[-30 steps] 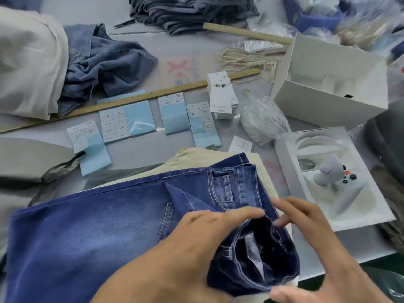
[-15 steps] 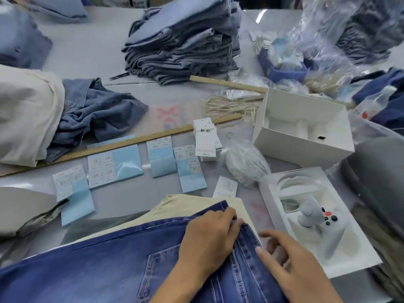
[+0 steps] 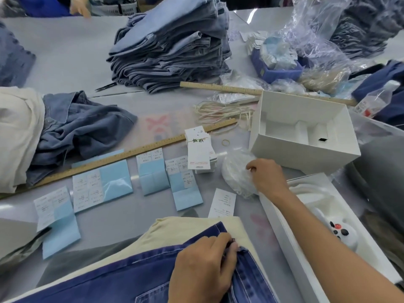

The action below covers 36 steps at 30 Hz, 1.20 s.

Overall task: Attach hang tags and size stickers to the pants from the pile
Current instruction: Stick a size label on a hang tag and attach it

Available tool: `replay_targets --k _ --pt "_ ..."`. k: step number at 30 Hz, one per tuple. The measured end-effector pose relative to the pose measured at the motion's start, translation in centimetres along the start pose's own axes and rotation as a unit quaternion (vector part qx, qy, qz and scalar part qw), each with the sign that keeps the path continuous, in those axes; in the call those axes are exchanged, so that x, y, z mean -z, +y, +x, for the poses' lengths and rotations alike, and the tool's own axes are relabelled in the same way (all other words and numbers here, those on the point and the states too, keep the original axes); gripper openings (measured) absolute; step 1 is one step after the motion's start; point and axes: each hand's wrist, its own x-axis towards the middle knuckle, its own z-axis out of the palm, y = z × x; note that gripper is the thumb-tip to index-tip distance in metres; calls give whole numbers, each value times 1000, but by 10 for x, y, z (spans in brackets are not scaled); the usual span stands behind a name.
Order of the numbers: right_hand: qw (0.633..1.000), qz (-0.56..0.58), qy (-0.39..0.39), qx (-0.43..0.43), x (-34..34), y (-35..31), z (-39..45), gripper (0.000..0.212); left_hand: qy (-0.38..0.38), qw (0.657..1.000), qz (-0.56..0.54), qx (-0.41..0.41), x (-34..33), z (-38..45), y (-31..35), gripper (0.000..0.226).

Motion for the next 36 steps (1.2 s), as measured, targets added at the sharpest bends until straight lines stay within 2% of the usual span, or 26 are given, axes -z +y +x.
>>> replay_targets --k 5,7,10,12,16,18,20,23,26,28,30,33,36 --pt "999 -31 -11 4 6 -4 3 35 -26 999 -32 23 5 1 2 18" --pt "999 -40 -28 -5 7 -6 4 35 11 995 -88 52 8 -2 3 13" --pt "999 -45 -10 -7 6 -11 4 32 71 951 -265 144 26 6 -11 5" --pt "998 -59 21 -10 6 -13 7 31 84 936 -290 179 40 28 -41 7" --pt "994 -107 -11 -30 -1 -20 15 28 -7 932 -219 289 32 80 -133 12" --pt "989 -138 -28 -32 -5 -25 14 21 -79 913 -173 360 13 97 -171 9" --pt "988 -146 -23 -35 -5 -28 13 20 -109 900 -172 386 -8 110 -193 5" --pt "989 -141 13 -46 4 -31 13 28 -126 894 -201 381 -32 132 -201 13" --pt "994 -83 52 -55 14 -27 9 33 -131 904 -182 363 -47 150 -188 10" --pt "994 14 92 -58 21 -22 6 17 -78 921 -172 341 -50 156 -174 7" --pt "985 102 123 -68 27 -17 4 9 -23 930 -206 303 -51 159 -155 5" --pt "987 124 83 -55 28 -11 5 8 -16 946 -256 197 -57 167 -122 13" --pt "999 39 17 -9 18 -10 8 14 -77 968 -231 51 -71 182 -93 24"
